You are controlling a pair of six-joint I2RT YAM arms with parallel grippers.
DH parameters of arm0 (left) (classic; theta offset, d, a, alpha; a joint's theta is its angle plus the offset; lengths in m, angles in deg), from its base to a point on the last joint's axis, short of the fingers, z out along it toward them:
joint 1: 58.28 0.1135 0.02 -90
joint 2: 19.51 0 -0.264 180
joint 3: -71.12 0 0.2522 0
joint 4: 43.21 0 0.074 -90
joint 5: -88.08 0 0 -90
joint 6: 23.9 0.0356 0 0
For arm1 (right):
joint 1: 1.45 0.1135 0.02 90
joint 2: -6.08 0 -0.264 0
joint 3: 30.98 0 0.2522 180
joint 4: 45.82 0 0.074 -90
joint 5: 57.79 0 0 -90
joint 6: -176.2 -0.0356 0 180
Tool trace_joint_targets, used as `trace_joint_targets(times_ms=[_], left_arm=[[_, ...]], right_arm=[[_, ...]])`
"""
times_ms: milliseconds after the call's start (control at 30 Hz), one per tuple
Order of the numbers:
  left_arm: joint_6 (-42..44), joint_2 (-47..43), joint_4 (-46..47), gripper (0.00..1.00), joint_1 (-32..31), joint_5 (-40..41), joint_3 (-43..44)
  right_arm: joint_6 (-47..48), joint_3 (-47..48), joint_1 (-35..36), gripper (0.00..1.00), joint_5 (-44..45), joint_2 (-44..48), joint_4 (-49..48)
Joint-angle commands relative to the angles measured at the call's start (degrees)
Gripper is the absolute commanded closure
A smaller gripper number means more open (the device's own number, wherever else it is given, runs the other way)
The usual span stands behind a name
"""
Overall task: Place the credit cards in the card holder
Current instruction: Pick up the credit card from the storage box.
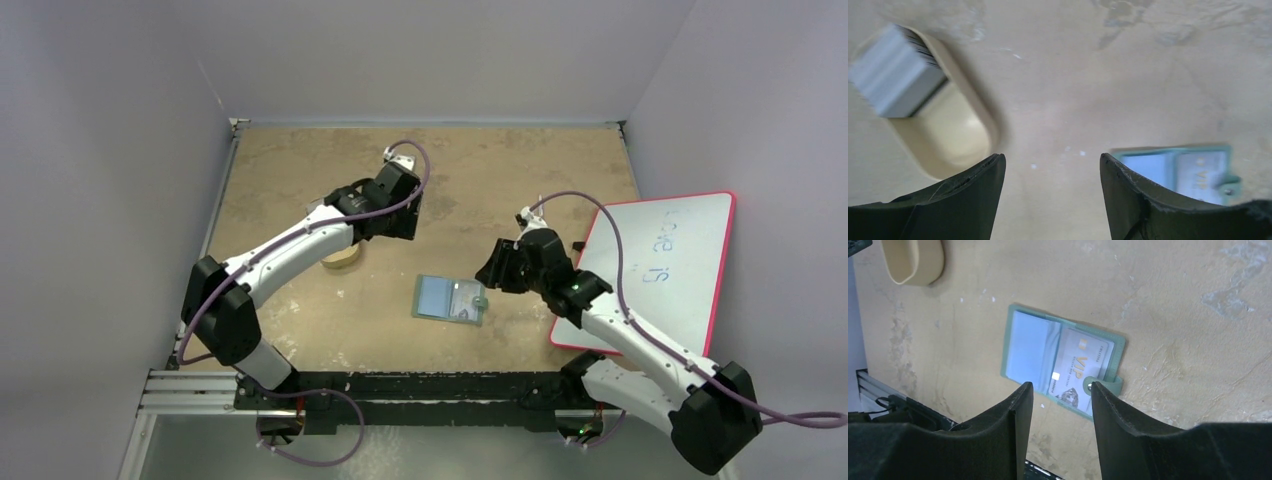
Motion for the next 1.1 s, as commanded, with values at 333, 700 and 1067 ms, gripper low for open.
trace_joint_targets(times_ms=[333, 700, 1067], left_arm=[[36.97, 3.20, -4.91, 0.30, 6.61, 22.58, 0.37], [44.11, 8.15, 3.42, 0.29, 16.61, 18.59, -1.71], [44.53, 17.77, 5.09, 0.28, 18.41, 18.53, 1.23]], right_arm=[[4.63, 10.03, -0.05, 0.50, 3.31, 2.20, 8.77], [3.57, 8.98, -0.06, 0.50, 3.43, 4.64, 8.51], [4.03, 9.77, -0.06, 0.49, 5.10, 4.08, 9.52]])
